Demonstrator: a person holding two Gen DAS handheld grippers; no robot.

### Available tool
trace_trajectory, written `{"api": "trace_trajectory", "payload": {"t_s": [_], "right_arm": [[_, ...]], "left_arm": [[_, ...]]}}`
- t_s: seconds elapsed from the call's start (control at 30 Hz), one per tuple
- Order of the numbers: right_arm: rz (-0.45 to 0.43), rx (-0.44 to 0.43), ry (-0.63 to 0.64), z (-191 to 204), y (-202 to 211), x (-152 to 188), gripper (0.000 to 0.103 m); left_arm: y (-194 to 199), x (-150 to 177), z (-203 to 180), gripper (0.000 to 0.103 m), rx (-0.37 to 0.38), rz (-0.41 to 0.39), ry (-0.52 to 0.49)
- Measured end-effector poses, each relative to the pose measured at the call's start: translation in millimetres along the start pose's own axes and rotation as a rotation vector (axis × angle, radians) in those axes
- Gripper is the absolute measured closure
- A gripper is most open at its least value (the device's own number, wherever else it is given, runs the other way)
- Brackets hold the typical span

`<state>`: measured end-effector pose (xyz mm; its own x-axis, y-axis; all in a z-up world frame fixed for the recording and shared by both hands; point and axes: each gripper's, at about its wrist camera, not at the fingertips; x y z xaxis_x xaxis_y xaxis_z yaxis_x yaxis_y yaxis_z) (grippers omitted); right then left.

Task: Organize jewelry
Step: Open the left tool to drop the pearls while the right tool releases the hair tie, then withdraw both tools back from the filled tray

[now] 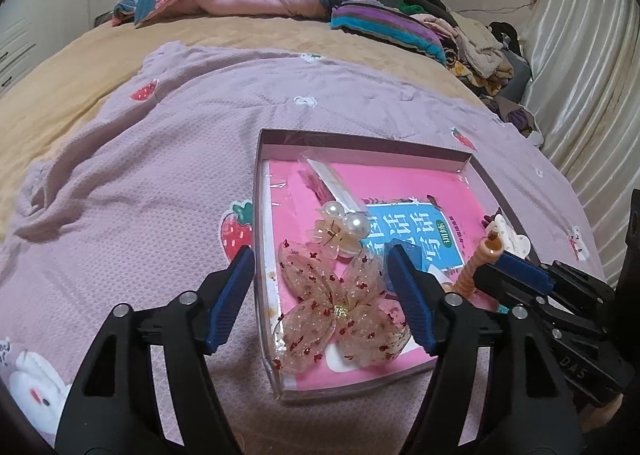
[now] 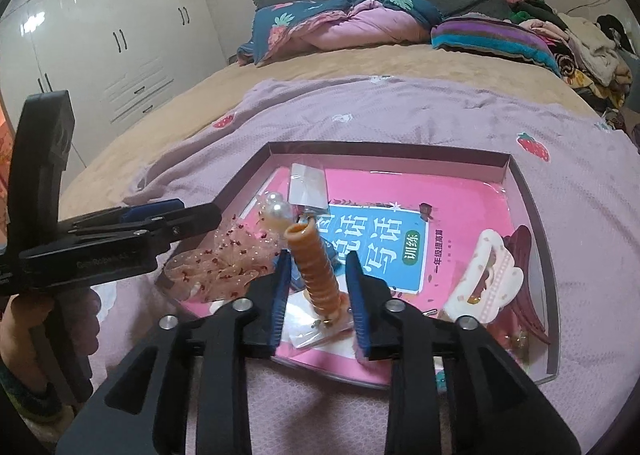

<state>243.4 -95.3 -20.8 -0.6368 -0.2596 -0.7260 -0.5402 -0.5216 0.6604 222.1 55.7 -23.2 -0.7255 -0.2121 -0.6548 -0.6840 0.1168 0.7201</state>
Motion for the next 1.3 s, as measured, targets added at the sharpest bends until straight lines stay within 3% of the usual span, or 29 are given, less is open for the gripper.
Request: {"api": "trace_trajectory", "payload": {"t_s": [0.2, 0.57, 0.93, 1.27, 1.3], "right_arm": [[-0.016, 0.017, 0.008, 1, 7, 1, 0.062], [-0.098, 0.040, -0.023, -3, 49, 3, 0.030], [-0.202, 0.111, 0.014, 3, 110, 17, 0.015], [-0.199, 0.152, 0.027, 6, 134, 44, 0.014], [-0.194, 0.164, 0.036, 6, 135, 48, 0.010]], "left_arm": [[6, -1, 2, 0.032, 0.004, -0.008, 0.007], [40, 1, 0, 0.017, 0.010, -0.064, 0.016], [84, 15, -14, 0.010, 0.021, -0.121, 0.012], [106, 46, -27, 0.010, 0.009, -0.128, -0.014], [107, 51, -27, 0.010, 0.001, -0.129, -0.013]]}}
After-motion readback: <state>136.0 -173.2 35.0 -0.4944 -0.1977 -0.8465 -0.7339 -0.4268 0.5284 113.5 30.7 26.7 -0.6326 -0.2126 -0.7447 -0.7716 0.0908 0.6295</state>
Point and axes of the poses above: each gripper's, at about its wrist camera, not at the fingertips, and y roughly against the way its jaws point, z to its left, x to its underside, and after that the axes turned 1 degree about y, right-handed
